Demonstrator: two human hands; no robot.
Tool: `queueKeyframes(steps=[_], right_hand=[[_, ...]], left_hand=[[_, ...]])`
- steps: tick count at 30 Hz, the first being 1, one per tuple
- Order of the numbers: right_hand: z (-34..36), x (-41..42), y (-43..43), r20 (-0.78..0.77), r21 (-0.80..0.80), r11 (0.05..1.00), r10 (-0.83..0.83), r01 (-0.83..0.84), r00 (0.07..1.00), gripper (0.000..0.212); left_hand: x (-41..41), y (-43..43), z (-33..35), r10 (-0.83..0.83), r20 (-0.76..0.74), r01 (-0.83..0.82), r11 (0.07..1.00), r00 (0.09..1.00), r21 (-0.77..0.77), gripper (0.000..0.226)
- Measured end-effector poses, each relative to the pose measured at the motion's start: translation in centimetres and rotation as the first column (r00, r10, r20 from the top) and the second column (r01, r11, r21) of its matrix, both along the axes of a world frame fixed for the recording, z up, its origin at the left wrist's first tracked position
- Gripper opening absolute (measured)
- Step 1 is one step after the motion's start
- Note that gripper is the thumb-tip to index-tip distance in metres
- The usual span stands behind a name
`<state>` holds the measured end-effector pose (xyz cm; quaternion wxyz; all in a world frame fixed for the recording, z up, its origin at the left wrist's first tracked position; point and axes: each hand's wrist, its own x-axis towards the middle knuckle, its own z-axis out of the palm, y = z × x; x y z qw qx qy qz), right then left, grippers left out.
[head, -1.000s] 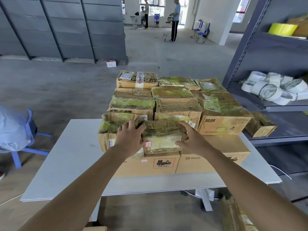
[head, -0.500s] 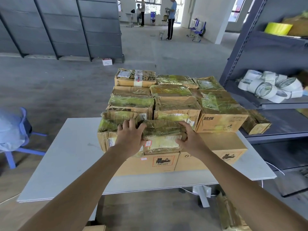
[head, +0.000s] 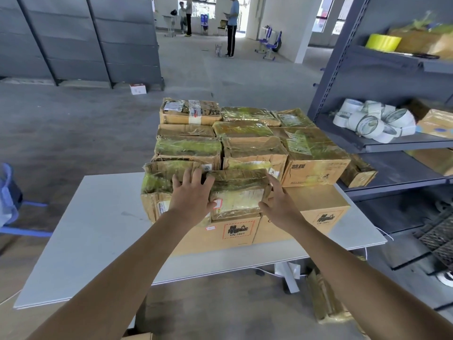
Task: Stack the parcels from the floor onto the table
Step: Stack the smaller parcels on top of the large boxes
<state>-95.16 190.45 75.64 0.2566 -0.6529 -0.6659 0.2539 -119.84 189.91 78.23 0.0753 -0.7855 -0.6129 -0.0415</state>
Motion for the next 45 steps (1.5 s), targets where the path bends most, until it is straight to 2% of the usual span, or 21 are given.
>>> queueKeyframes(steps=[8, 11, 14, 17, 24, 30, 35, 45], right_hand=[[-0.2, -0.4, -3.4, 0.060, 0.043, 0.996, -0.081, 0.079, 0.995, 0.073], [0.0, -0.8, -5.7, 0.078, 0.057, 0.997, -0.057, 0.053, 0.995, 0.071], [0.0, -1.0, -8.1, 0.176, 0.039, 0.999, -0.029, 0.022, 0.984, 0.068], [-0.7, -1.0, -10.8, 0.266, 0.038, 0.999, 0.017, -0.028, 0.964, 0.065], [-3.6, -2.2, -19.4, 0.402, -0.002, 0.989, 0.138, -0.150, 0.905, 0.067], [-6.4, -5.6, -27.5, 0.341, -0.021, 0.959, 0.273, -0.283, 0.900, 0.069], [-8.8, -10.5, -32.3, 0.350, -0.085, 0.915, 0.398, -0.394, 0.848, 0.065], [-12.2, -23.9, -35.6, 0.321, -0.170, 0.801, 0.596, -0.574, 0.736, 0.062]], left_hand=[[-0.3, -1.6, -0.2, -0.116, 0.051, 0.110, 0.989, 0.992, 0.097, 0.055], [-0.2, -3.4, 0.3, -0.125, 0.050, 0.119, 0.986, 0.991, 0.115, 0.051], [0.0, -5.8, 0.5, -0.133, 0.049, 0.126, 0.984, 0.990, 0.126, 0.048], [-0.1, -9.2, -0.1, -0.127, 0.027, 0.124, 0.988, 0.992, 0.094, 0.055], [-1.0, -20.3, -3.1, -0.007, -0.017, 0.006, 0.998, 1.000, -0.070, 0.055], [-3.0, -31.8, -6.8, 0.107, -0.053, -0.114, 0.983, 0.993, -0.145, 0.051], [-7.7, -39.5, -8.5, 0.283, 0.037, -0.265, 0.932, 0.958, -0.245, 0.050], [-21.1, -47.3, -11.8, 0.499, 0.022, -0.470, 0.830, 0.867, -0.300, 0.055]])
